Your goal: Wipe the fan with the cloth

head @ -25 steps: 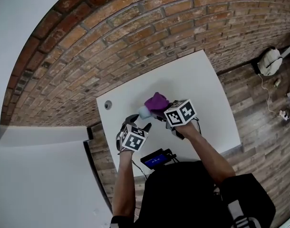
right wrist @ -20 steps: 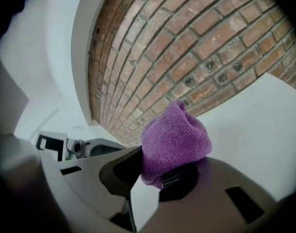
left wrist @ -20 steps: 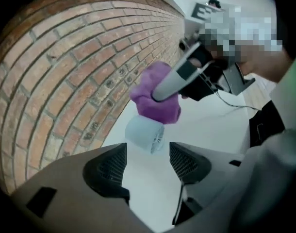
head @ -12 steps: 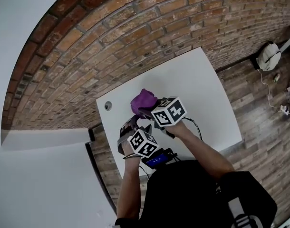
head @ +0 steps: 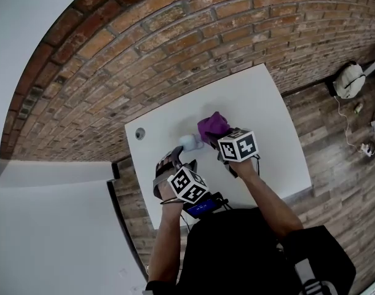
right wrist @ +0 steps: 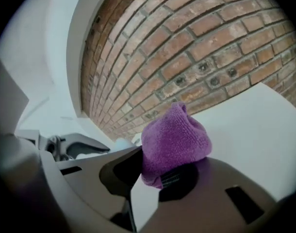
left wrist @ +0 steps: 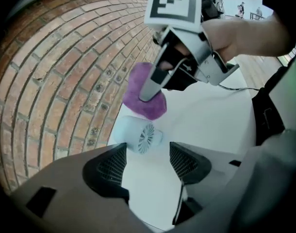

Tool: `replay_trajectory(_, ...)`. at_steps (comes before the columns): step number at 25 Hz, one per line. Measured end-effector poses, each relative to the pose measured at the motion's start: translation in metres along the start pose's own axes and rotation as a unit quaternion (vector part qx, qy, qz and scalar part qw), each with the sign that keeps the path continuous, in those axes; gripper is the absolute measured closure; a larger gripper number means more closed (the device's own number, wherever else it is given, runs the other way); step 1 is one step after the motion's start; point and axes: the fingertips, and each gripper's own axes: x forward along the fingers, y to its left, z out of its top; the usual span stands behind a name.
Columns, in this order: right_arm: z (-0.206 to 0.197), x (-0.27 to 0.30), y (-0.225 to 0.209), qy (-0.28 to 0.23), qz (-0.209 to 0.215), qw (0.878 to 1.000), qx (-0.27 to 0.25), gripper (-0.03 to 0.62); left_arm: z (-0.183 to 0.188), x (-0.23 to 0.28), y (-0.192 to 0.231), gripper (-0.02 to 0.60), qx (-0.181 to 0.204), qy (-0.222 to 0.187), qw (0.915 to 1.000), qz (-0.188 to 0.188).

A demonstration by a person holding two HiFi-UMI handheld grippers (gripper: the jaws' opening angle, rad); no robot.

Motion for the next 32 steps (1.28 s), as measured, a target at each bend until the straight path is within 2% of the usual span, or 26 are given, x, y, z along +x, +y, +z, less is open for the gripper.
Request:
replay_trajectory(3, 0.046, -0.008, 0.054, -0.048, 0.061, 0.996, -0.045, 0.522, 0.000, 0.001, 0.002, 0.287, -0.007, -0.005, 0.9999, 0.006)
replay_trajectory(4, 0.055, -0.006, 0.076, -0.049, 0.087, 0.993, -0.065, 0.523, 0.000, 0.001, 0.002, 0.287, -0.008, -0.005, 0.9999, 0.008)
replay_trajectory(6, 0.053, 0.008, 0.109, -0.016, 0.119, 0.988, -0.098, 0.522, 0.000, 0.001, 0.001, 0.287, -0.009, -0.004, 0.9999, 0.010)
replay_trajectory(8, 0.034, 0.024, 0.113, 0.033, 0.105, 0.986, -0.124, 0.522, 0.001, 0.000, -0.001, 0.287, -0.013, -0.003, 0.9999, 0.008)
replay_trajectory(9, 0.027, 0.028, 0.108, 0.041, 0.093, 0.987, -0.126, 0.522, 0.001, 0.000, -0.002, 0.287, -0.015, -0.003, 0.9999, 0.005)
replay_trajectory(14, 0.014, 0.014, 0.068, -0.016, 0.072, 0.995, -0.072, 0.522, 0.002, 0.001, 0.002, 0.287, -0.012, -0.003, 0.9999, 0.007)
replay_trajectory(17, -0.024, 0.011, 0.005, 0.028, -0.008, 0.999, -0.014, 0.522, 0.000, 0.002, 0.003, 0.287, -0.013, -0.004, 0.9999, 0.006)
replay_trajectory(19, -0.038, 0.003, -0.023, 0.030, -0.030, 0.998, 0.050, 0.523, 0.000, 0.000, 0.002, 0.287, -0.017, -0.006, 0.9998, -0.003)
replay_trajectory(22, -0.006, -0.018, -0.012, -0.051, 0.017, 0.993, 0.106, 0.523, 0.004, -0.006, 0.008, 0.287, -0.015, -0.009, 0.9998, -0.010)
replay_trajectory(25, 0.031, -0.029, 0.027, -0.114, 0.087, 0.984, 0.107, 0.522, 0.011, -0.006, 0.008, 0.287, 0.013, -0.003, 0.9999, -0.008)
replay_trajectory(28, 0.027, -0.014, 0.060, -0.094, 0.125, 0.985, 0.075, 0.522, 0.011, -0.003, 0.006, 0.287, 0.050, 0.020, 0.9986, -0.003)
replay_trajectory(30, 0.011, -0.001, 0.065, -0.083, 0.123, 0.986, 0.070, 0.522, 0.009, -0.002, 0.004, 0.287, 0.058, 0.028, 0.9979, -0.006)
replay_trajectory(32, 0.003, 0.003, 0.058, -0.107, 0.115, 0.983, 0.092, 0.522, 0.010, -0.001, 0.003, 0.287, 0.060, 0.030, 0.9977, -0.005)
